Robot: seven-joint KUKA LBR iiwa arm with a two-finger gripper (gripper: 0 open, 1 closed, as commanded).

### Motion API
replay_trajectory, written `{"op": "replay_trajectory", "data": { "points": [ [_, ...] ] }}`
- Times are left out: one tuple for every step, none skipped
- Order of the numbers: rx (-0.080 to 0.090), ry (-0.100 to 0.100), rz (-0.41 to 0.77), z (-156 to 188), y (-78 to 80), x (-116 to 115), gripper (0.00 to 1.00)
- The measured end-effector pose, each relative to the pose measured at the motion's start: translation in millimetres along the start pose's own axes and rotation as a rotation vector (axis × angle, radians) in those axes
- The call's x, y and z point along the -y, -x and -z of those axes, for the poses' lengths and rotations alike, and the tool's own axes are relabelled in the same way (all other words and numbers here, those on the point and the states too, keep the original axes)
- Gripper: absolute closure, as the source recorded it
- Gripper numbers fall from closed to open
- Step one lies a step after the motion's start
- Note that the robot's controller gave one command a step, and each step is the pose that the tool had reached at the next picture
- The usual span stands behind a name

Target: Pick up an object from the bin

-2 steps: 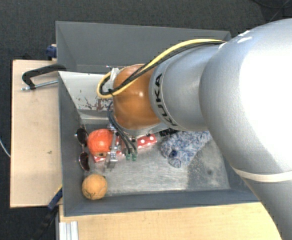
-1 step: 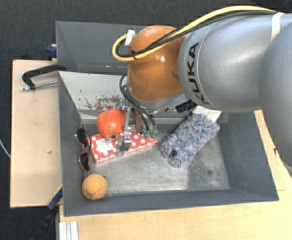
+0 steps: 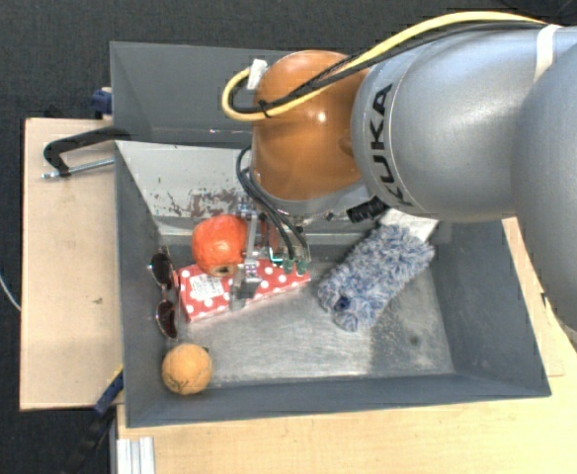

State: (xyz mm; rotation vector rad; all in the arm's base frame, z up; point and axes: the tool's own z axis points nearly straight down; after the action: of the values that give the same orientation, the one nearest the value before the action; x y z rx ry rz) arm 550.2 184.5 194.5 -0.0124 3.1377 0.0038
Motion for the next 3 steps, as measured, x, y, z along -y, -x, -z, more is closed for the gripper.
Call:
{"op": "replay_trajectory", "data": {
  "points": [
    [0.0, 0.0, 0.0, 0, 0.0, 0, 0.0],
    [0.02, 0.009, 0.132, -112, 31.8, 36, 1.0],
    [0.021, 0.01, 0.132, -112, 31.8, 36, 0.0]
  ]
}}
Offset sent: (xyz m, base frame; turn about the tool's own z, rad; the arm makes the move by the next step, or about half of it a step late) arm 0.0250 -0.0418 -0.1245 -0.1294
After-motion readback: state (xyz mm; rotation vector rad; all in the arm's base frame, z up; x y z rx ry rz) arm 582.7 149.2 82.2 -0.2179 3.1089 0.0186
